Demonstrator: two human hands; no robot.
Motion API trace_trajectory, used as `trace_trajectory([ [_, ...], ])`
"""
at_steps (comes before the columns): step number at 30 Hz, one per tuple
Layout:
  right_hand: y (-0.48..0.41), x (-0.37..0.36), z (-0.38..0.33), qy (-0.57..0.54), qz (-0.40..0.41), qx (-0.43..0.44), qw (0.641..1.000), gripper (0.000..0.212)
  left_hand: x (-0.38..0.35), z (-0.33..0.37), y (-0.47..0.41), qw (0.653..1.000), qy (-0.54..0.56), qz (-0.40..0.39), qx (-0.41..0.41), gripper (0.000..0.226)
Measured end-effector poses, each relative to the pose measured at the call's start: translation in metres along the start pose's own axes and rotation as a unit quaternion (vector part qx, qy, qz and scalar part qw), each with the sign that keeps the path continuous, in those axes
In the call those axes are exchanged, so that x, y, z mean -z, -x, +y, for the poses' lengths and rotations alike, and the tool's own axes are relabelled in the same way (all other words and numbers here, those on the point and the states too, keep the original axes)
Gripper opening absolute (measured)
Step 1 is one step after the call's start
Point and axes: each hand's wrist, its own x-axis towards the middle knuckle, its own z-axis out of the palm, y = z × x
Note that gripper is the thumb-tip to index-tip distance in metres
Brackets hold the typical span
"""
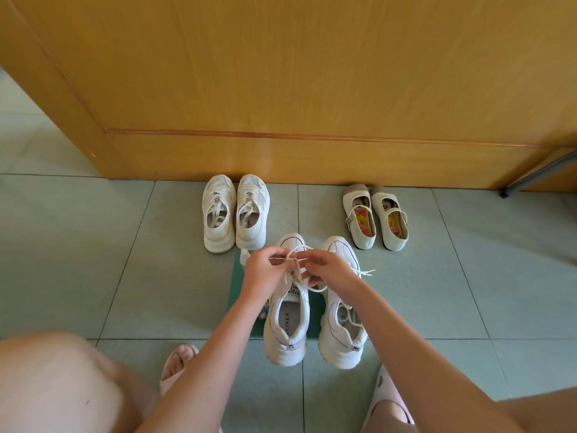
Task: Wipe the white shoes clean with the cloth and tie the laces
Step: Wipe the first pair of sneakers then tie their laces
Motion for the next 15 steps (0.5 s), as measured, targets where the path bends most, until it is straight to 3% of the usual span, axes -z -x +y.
trace_trajectory([
  [9, -0.004, 0.005, 0.001, -0.035, -0.012, 0.011, 0.999, 0.013, 0.002, -0.001, 0.005, 0.99, 0.124, -0.003, 0.069, 0.021],
  [12, -0.008, 0.01, -0.001, 0.027, -0.001, 0.002, 1.0, 0.013, 0.001, -0.002, 0.005, 0.985, 0.147, -0.002, 0.09, 0.02],
  [15, -0.011, 0.019, -0.001, 0.16, 0.018, 0.005, 0.987, 0.009, 0.001, -0.002, 0.006, 0.98, 0.168, -0.007, 0.104, 0.016],
])
